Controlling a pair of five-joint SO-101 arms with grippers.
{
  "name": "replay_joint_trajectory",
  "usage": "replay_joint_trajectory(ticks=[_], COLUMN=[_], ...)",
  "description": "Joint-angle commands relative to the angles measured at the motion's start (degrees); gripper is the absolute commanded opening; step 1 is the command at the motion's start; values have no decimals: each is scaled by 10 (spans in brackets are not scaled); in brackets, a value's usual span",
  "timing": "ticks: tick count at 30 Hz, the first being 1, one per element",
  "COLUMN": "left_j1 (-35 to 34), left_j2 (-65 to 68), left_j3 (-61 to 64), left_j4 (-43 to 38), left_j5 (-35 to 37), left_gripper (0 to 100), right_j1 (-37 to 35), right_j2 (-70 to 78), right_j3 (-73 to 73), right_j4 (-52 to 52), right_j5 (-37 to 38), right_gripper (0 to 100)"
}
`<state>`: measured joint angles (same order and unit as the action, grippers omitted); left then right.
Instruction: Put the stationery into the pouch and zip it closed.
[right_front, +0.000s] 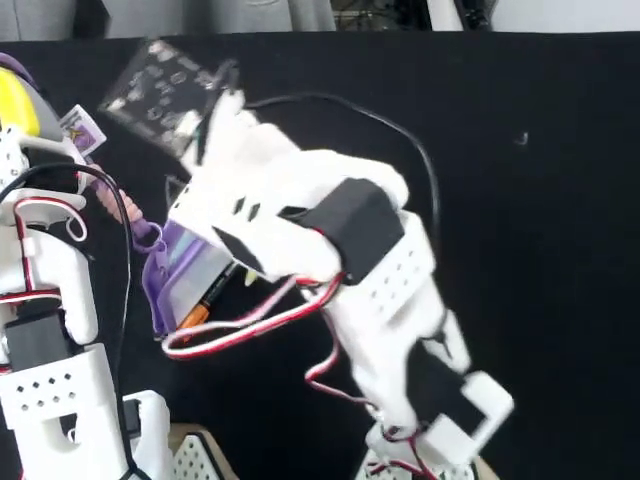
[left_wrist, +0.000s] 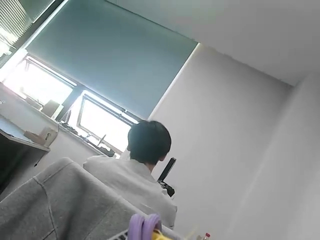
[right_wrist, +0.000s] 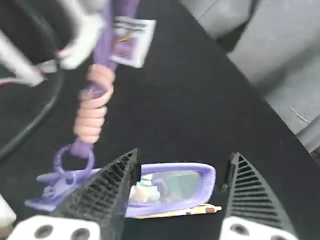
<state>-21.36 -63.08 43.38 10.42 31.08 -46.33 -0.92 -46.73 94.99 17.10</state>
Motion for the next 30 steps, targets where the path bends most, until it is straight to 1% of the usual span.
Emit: replay_joint_trajectory(ticks=[1, 6, 13, 18, 22, 26, 30], left_j1=[-4, -6, -6, -7, -6, -5, -6], left_j2=[0, 0, 0, 0, 0, 0, 0], left_j3=[-5, -4, -4, -4, -4, -4, -4], left_j4=[-11, -10, -10, -10, -10, -10, -10], left_j5=[5, 5, 4, 4, 6, 6, 6], left_gripper=[30, 30, 30, 30, 30, 30, 30], right_j1=[-15, -16, -14, -13, -15, -13, -17], right_j2=[74, 116, 94, 42, -23, -59, -75], right_j3=[-102, -138, -97, -7, 56, 77, 81], right_j4=[47, 61, 62, 62, 62, 61, 62], right_j5=[31, 33, 45, 46, 87, 106, 106], right_gripper=[272, 272, 272, 272, 272, 272, 272])
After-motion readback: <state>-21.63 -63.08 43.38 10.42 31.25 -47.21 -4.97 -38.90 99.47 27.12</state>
